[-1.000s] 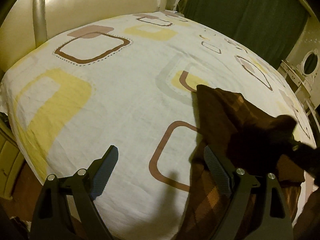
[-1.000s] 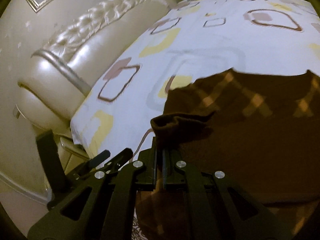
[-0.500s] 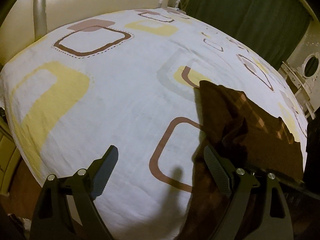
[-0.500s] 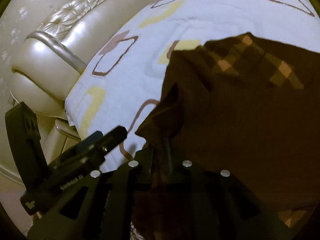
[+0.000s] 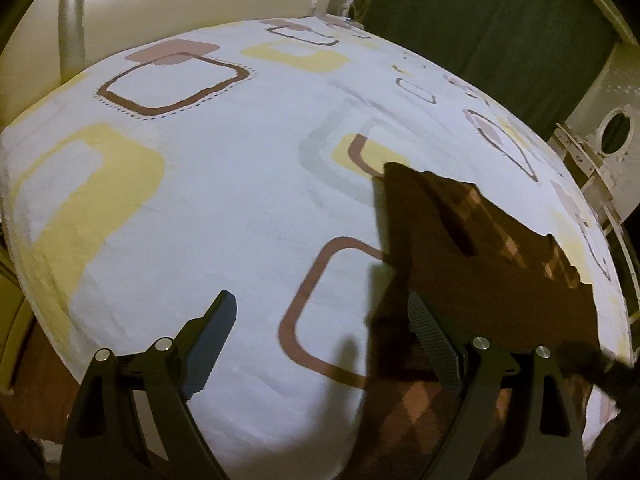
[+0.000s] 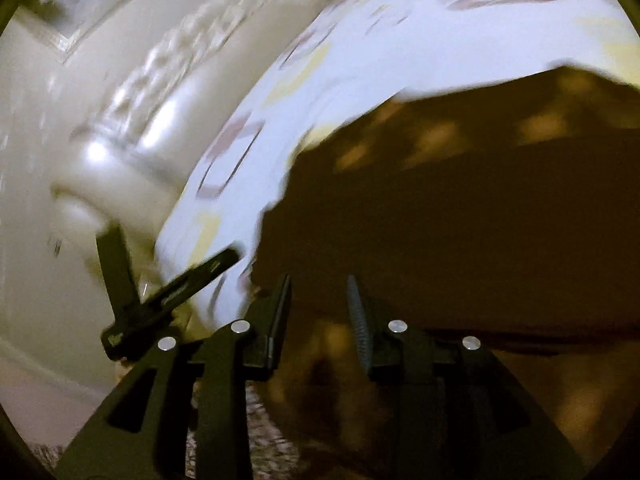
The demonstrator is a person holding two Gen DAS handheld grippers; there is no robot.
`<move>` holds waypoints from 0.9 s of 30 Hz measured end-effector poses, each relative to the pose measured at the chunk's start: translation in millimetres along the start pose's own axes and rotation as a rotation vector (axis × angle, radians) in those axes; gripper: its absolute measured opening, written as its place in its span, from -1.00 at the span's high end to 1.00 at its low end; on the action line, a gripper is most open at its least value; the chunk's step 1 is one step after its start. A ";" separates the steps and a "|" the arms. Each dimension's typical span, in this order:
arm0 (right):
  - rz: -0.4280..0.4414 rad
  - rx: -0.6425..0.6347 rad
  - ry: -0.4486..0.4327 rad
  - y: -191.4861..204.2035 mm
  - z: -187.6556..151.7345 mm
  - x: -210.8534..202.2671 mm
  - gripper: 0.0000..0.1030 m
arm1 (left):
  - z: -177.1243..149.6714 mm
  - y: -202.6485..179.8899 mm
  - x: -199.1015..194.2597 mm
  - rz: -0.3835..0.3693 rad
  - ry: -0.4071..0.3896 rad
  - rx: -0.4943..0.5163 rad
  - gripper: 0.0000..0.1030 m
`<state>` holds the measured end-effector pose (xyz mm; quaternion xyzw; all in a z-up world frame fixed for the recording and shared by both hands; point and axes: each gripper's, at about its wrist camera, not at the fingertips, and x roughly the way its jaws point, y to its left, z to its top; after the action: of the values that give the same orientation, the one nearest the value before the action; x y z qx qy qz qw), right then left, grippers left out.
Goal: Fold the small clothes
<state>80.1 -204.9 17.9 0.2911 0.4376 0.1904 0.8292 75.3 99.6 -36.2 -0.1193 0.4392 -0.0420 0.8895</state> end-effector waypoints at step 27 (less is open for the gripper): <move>-0.183 0.369 -0.155 -207.2 -23.5 -135.8 0.89 | -5.0 -53.0 29.6 0.012 0.053 0.097 -0.69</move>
<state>-0.9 -432.0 -43.6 0.4109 0.4245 0.0081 0.8068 91.0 42.2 -48.8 -0.0723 0.4606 -0.0610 0.8826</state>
